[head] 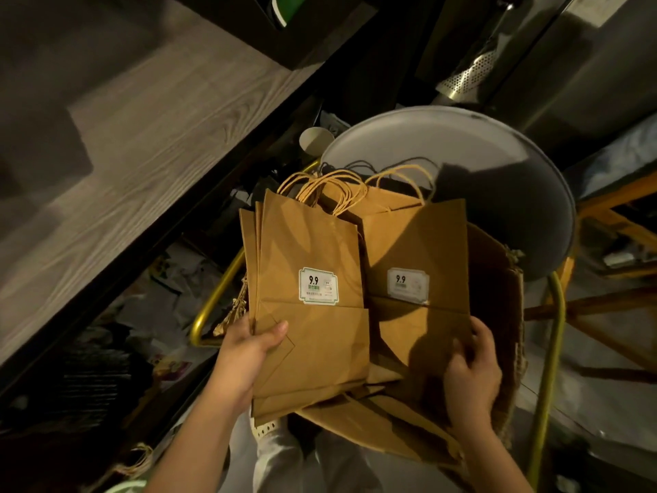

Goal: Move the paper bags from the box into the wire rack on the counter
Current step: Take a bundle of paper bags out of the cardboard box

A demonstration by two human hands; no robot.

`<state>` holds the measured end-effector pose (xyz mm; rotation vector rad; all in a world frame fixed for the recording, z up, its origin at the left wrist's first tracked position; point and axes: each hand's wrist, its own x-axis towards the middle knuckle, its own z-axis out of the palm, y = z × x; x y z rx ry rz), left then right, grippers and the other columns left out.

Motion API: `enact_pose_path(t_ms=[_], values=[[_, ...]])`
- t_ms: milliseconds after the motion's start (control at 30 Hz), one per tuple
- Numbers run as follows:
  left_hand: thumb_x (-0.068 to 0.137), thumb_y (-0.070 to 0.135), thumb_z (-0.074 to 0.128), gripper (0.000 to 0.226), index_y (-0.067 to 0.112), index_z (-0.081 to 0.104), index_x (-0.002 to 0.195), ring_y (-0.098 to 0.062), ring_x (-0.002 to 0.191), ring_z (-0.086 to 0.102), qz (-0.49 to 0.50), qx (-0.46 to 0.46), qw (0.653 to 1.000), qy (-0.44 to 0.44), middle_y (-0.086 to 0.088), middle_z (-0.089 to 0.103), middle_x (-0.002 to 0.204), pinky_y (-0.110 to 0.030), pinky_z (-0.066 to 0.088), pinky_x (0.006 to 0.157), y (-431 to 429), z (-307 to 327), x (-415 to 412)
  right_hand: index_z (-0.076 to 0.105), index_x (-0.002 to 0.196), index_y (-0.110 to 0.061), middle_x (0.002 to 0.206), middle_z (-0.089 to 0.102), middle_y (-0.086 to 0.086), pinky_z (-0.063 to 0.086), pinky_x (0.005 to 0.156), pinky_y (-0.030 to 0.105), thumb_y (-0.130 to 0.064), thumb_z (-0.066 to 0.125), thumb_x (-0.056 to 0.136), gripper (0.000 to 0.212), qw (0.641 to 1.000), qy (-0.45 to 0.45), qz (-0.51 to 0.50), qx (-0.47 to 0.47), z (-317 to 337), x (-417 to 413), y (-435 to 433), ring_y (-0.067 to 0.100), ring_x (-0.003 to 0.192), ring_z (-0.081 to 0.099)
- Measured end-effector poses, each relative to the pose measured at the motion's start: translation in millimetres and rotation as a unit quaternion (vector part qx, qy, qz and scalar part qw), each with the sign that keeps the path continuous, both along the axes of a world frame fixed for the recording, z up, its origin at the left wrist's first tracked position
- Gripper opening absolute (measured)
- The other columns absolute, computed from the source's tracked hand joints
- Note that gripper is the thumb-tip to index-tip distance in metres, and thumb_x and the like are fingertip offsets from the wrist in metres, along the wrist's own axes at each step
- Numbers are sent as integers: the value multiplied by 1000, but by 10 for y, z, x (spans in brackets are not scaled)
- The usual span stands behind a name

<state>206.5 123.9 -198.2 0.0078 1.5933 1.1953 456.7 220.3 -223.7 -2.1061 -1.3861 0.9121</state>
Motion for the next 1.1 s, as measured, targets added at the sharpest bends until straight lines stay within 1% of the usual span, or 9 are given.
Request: enact_pose_path(t_ms=[100,200,300,367,533,733,867,967,1100], values=[[84,6,65,26,23,59,102,-24,89,67,7,8,1000,1,-5,71,96,-40,53,74,-23,11,0,48,129,-31,95,53,-17,49,75,35,2,46,94,48,998,4,-10,60,170,119,-12,4,81,54],[85,7,65,25,27,58,98,-24,92,66,9,12,1000,-1,-4,70,99,-40,53,75,-32,18,-1,51,128,-24,113,57,-2,48,77,30,7,46,92,48,993,19,-31,110,343,204,-15,6,87,54],[84,7,65,25,25,58,102,-26,95,66,10,13,1000,-4,-5,70,102,-40,53,75,-47,0,-8,51,114,-46,121,57,-2,48,88,39,-2,48,96,47,986,99,-63,119,467,196,5,12,102,57],[84,7,65,28,23,59,106,-26,95,66,11,12,1000,-8,-6,70,103,-40,53,75,-60,-15,-15,49,108,-57,128,56,-3,47,92,41,-9,50,98,49,981,143,-85,103,493,154,41,16,113,56],[83,9,66,37,21,55,116,-26,96,64,15,12,1000,-15,-6,68,107,-40,52,73,-61,-23,-23,46,125,-43,117,53,-16,45,80,28,-9,51,97,45,963,231,-122,63,445,40,124,1,100,53],[82,11,67,41,16,57,122,-26,95,67,11,9,1000,-17,-6,70,106,-39,52,72,-67,-50,-36,52,121,-42,121,54,-12,45,78,31,-5,54,93,47,943,312,-115,-26,376,6,223,8,104,53],[83,10,66,38,17,57,119,-25,98,67,14,13,1000,-23,-5,71,106,-39,52,77,-54,-66,-38,48,134,-37,128,48,-8,46,90,43,-5,55,92,53,940,300,-40,-160,185,-96,166,19,112,50],[77,21,67,46,16,57,122,-25,100,67,11,24,999,-29,-6,71,108,-39,52,81,-36,-53,-27,45,137,-35,128,46,-9,41,103,54,-9,55,94,52,944,273,-5,-185,22,-188,50,23,121,47],[62,44,79,64,19,58,117,-20,96,69,-6,51,998,-24,-2,73,104,-29,56,70,-29,-48,-38,45,141,-32,135,49,-7,46,100,52,-13,56,95,52,940,266,25,-211,-118,-313,-23,24,122,50]])
